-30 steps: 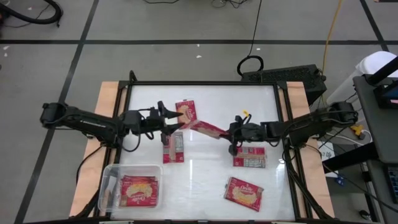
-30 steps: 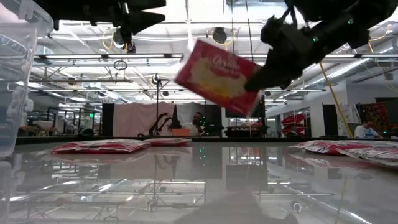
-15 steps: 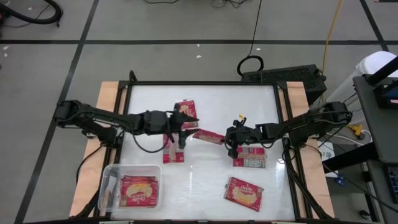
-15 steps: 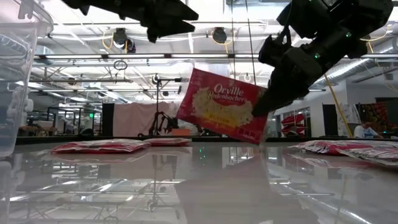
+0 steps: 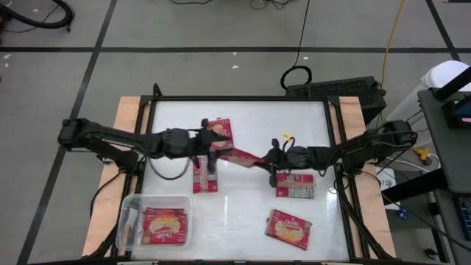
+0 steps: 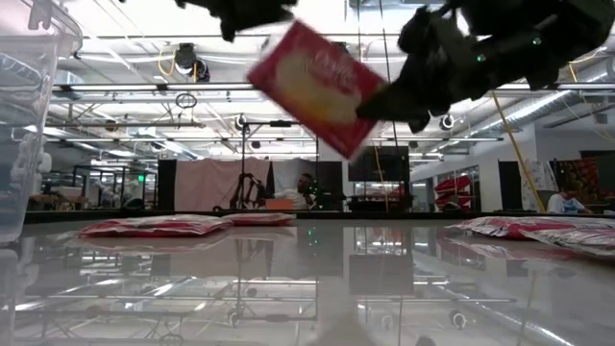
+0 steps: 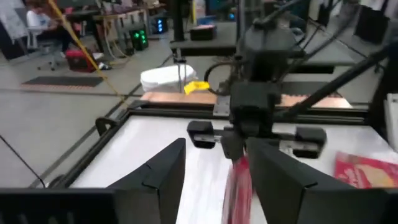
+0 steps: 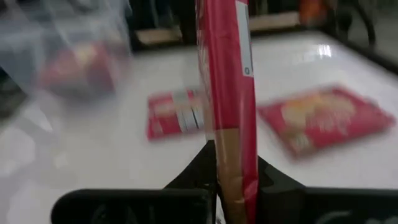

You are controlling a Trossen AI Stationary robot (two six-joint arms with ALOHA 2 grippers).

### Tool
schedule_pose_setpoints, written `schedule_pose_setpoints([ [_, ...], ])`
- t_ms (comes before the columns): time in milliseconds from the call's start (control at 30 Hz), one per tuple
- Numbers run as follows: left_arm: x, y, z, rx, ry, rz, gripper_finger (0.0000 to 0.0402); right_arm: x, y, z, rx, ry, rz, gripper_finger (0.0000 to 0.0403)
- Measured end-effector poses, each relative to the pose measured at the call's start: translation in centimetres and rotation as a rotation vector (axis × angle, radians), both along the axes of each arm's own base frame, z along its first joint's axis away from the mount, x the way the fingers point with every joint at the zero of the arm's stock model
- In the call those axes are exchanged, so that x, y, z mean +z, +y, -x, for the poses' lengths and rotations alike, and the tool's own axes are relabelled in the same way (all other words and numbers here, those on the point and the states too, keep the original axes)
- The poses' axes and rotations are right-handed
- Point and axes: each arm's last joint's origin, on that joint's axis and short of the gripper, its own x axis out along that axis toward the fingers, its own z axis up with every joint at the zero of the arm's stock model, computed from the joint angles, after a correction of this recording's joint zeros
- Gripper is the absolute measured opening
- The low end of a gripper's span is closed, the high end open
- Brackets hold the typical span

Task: Sort popcorn bags into baskets
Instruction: Put the popcorn bag into the transparent bin

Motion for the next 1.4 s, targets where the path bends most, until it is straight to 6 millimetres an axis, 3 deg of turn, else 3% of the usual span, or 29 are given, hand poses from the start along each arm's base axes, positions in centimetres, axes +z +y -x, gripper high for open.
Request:
schedule_pose_setpoints([
  [200,2.6,-0.3,2.9,-0.016,-0.048,-0.028,0.0151,0.7,0.1,1.5,-0.033,-0.297,0.035,0.0013],
  [400,0.7,-0.2,3.7,-0.015,-0.084,0.031,0.0148,2.5,0.2,2.0,-0.040,-0.505,0.126,0.0013],
  [700,-3.1,-1.6,1.7,-0.158,-0.351,-0.032,0.0155,5.4,0.5,0.9,0.008,-0.669,0.177,0.0013],
  [1000,-5.4,-2.1,-1.1,-0.183,-0.402,-0.019,0.0242,5.1,1.1,-2.7,0.051,-0.683,0.211,0.0013],
  [1100,-5.6,-2.1,-1.1,-0.171,-0.383,-0.009,0.0247,5.0,1.1,-3.1,0.047,-0.709,0.231,0.0013],
  [1200,-5.5,-2.0,-1.1,-0.164,-0.392,-0.031,0.0206,5.2,1.0,-3.2,0.041,-0.729,0.225,0.0013],
  [1400,-5.5,-1.6,-1.2,-0.209,-0.392,-0.027,0.0030,5.1,1.0,-3.3,0.046,-0.721,0.199,0.0013],
])
